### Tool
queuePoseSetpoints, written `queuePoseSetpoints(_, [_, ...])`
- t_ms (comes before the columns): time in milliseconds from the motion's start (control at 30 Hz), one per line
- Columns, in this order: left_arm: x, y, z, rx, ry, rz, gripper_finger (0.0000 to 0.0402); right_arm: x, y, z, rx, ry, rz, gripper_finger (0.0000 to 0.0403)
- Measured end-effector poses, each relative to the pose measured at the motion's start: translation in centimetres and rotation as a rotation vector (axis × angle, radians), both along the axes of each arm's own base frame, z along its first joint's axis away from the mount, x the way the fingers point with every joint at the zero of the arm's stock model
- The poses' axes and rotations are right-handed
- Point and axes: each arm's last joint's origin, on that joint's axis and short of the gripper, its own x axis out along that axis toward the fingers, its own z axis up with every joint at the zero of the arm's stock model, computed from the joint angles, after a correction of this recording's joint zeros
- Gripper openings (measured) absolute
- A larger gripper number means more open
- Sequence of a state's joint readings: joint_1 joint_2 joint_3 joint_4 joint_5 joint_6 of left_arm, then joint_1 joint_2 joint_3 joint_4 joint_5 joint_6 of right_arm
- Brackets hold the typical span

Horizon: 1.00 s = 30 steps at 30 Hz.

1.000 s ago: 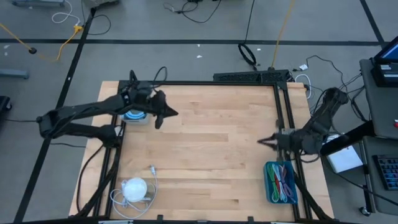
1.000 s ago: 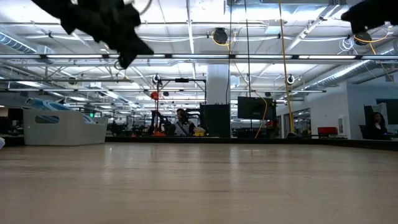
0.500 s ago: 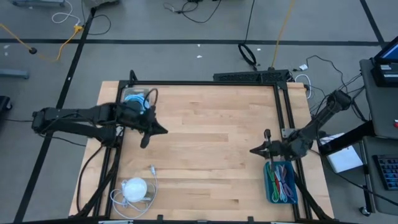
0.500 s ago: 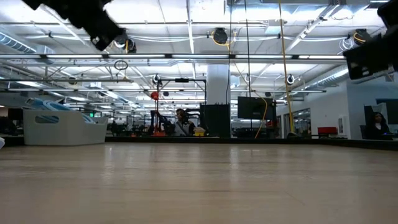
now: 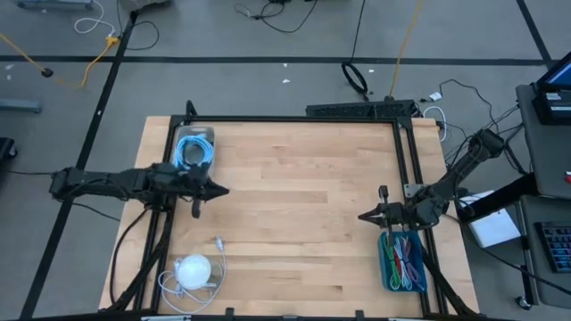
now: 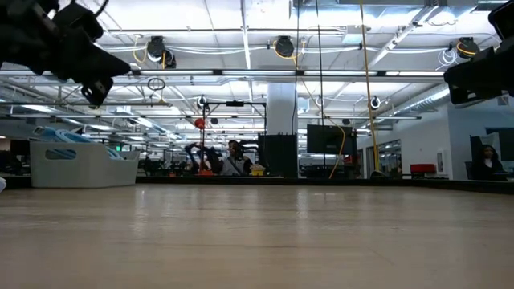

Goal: Pick & Place USB Port
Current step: Return to Home Position

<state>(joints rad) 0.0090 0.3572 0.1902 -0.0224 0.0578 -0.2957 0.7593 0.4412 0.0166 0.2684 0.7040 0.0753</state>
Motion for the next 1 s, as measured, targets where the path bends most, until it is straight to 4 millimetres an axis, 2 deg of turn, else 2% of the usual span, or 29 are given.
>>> queuePoseSetpoints(133, [-0.7,0.0,-1.1,0.01,-0.116,0.008,0.0,0.0,0.0,0.0,-0.013,0.0,0.002,0.0])
queuePoseSetpoints(300, [-0.9,0.0,-2.9,0.068,-0.164,0.001,0.0,0.0,0.0,-0.1,-0.069,0.003,0.005,0.0])
queuePoseSetpoints(533, [-1.0,0.2,-4.3,0.196,-0.017,0.031,0.0,0.0,-0.6,-1.2,-0.19,0.102,-0.035,0.0])
queuePoseSetpoints(700, [-0.9,0.4,-4.6,0.213,0.036,0.074,0.0,0.1,-1.3,-1.7,-0.18,0.132,-0.199,0.0])
queuePoseSetpoints(900, [-0.6,0.5,-5.2,0.37,0.106,0.061,0.0006,0.1,-1.5,-1.8,-0.135,0.134,-0.238,0.0])
queuePoseSetpoints(1000, [-0.5,0.5,-5.5,0.381,0.136,0.052,0.0013,0.1,-1.5,-1.8,-0.112,0.133,-0.241,0.0])
